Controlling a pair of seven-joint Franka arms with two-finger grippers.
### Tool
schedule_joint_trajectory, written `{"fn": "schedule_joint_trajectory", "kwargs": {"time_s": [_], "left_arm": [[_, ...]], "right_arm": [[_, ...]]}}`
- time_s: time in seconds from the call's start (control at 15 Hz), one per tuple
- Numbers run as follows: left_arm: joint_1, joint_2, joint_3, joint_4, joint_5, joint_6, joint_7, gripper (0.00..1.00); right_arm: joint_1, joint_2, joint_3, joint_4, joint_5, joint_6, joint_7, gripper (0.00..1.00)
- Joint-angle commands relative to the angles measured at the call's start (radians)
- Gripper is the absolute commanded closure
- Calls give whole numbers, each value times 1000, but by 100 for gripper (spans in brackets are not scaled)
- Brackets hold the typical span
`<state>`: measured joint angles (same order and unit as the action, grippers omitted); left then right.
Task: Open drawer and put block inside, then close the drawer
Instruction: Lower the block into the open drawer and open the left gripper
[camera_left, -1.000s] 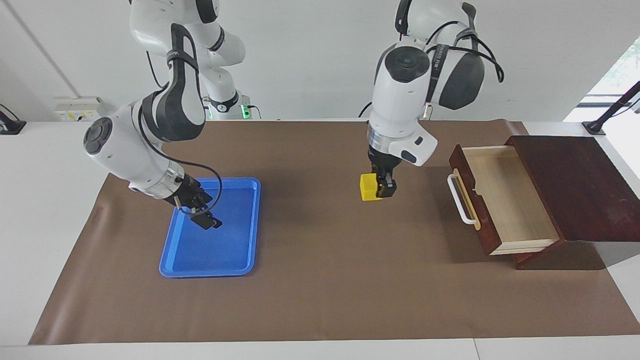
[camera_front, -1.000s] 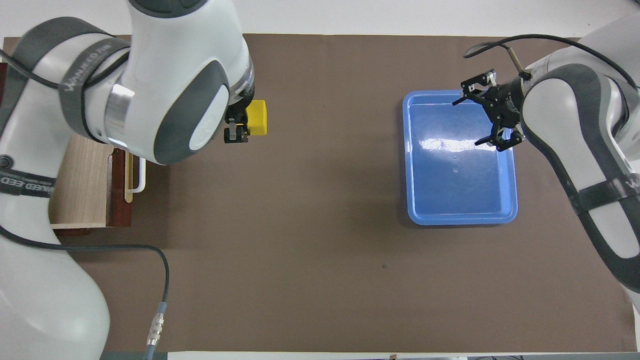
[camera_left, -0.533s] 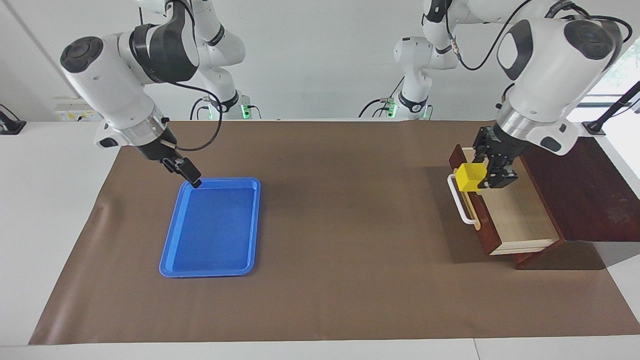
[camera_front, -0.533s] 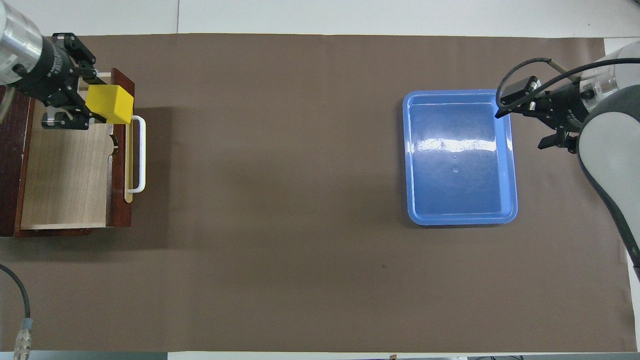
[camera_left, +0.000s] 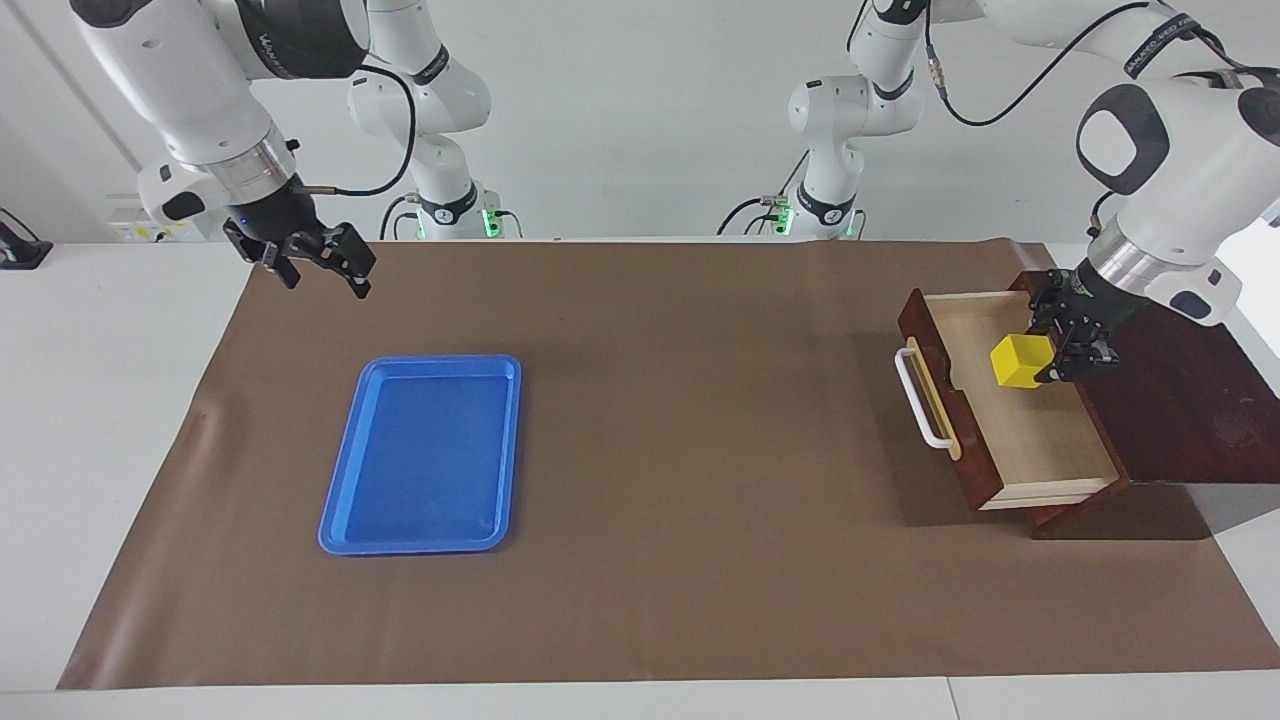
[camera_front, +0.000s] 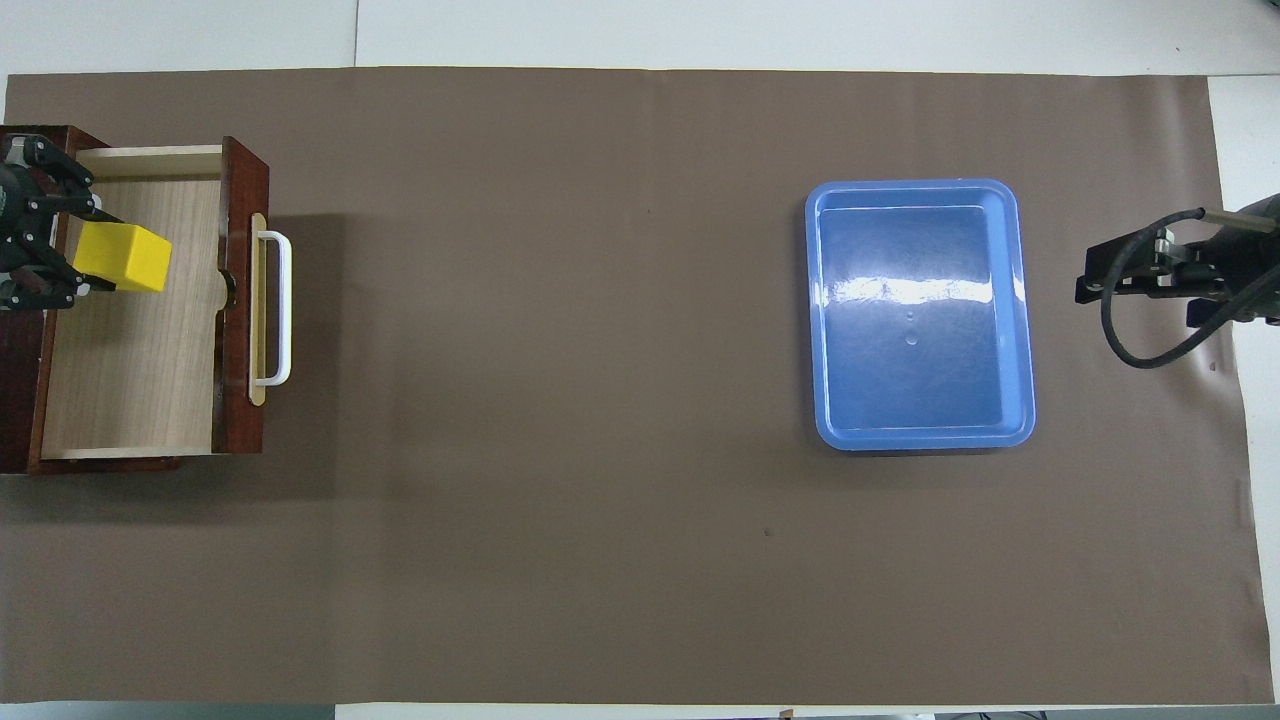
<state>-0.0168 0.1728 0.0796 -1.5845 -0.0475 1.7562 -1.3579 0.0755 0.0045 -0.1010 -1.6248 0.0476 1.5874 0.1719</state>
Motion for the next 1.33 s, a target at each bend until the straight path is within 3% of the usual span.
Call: {"fn": "schedule_joint_trajectory", "kwargs": {"time_s": [0.0, 0.4, 0.6, 0.87, 1.2, 1.27], "left_arm": [[34, -65, -8, -107, -14, 66, 30, 100], [32, -98, -8, -282, -12, 163, -3, 100], [34, -107, -8, -311, -12, 187, -32, 100], [32, -124, -8, -393, -11, 272, -63, 100], [25, -130, -8, -414, -5, 287, -61, 100], [25, -130, -8, -414, -5, 287, -61, 93]], "right_arm": [[-19, -23, 9, -33, -34, 13, -46, 0], [-26, -26, 9, -46, -37, 29, -49, 0], [-33, -24, 9, -46, -55, 45, -150, 0], [-39, -24, 9, -46, -57, 39, -157, 0], [-37, -26, 9, -46, -57, 32, -152, 0], [-37, -26, 9, -46, -57, 31, -152, 0]]}}
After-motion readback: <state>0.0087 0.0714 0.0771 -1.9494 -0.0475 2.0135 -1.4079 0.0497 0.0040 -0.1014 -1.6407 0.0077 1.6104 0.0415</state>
